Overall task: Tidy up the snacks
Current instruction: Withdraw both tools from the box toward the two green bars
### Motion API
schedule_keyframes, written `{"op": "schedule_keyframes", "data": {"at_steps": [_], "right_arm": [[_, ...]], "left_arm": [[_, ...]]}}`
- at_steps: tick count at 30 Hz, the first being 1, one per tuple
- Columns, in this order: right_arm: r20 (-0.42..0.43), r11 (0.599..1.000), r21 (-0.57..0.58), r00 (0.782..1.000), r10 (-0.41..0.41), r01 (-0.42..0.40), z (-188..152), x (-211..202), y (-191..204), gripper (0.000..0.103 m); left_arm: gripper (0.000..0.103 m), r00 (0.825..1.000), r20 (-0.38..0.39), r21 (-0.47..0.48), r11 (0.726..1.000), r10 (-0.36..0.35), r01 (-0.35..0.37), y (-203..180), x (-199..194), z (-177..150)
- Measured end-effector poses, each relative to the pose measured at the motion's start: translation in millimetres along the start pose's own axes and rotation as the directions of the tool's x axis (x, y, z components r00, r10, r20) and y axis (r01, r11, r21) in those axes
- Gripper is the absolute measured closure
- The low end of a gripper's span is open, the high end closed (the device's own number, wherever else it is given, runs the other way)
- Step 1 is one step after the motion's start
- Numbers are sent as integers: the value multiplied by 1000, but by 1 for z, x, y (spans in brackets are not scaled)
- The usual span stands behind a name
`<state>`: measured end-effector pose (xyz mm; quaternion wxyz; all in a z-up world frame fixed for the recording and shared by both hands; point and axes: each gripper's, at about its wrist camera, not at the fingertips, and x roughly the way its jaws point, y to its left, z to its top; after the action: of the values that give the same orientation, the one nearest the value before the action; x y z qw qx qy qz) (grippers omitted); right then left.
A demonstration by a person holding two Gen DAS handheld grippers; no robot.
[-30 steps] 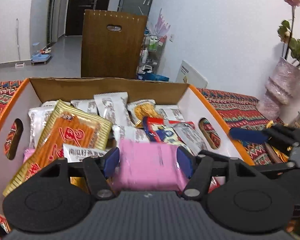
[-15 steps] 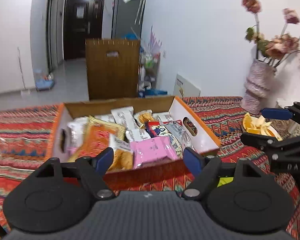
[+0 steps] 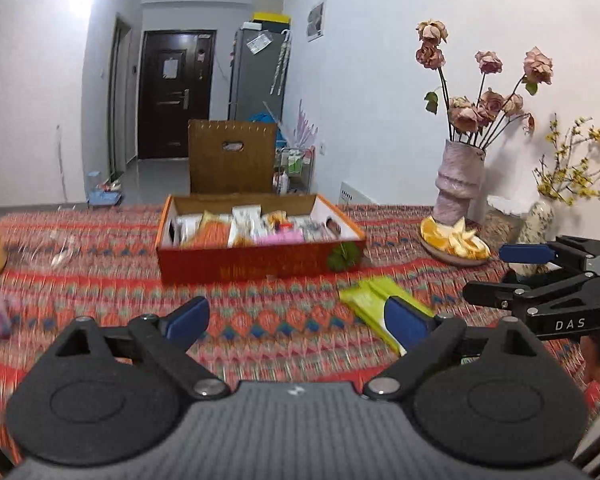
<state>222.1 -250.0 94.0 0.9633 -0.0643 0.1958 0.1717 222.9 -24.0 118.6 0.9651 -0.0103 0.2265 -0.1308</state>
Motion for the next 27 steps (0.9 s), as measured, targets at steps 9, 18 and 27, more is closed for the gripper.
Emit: {"op": "schedule_keyframes", "data": {"at_steps": [9,18,27], "right_arm": [[-82,990,141,997,9,3,-82,-42,12,15],[-129,969,243,992,-8,40,-126,-58,-4,15],[-130,964,261,991,-16,49,-125,-42,-27,16]], "left_arm": [[7,994,-97,-55,997,56,-61,-17,-43,-67],[7,988,-146,-8,998,58,-60,-40,-41,-90],[7,976,-211,0,998,60,-61,-52,4,-89]]}}
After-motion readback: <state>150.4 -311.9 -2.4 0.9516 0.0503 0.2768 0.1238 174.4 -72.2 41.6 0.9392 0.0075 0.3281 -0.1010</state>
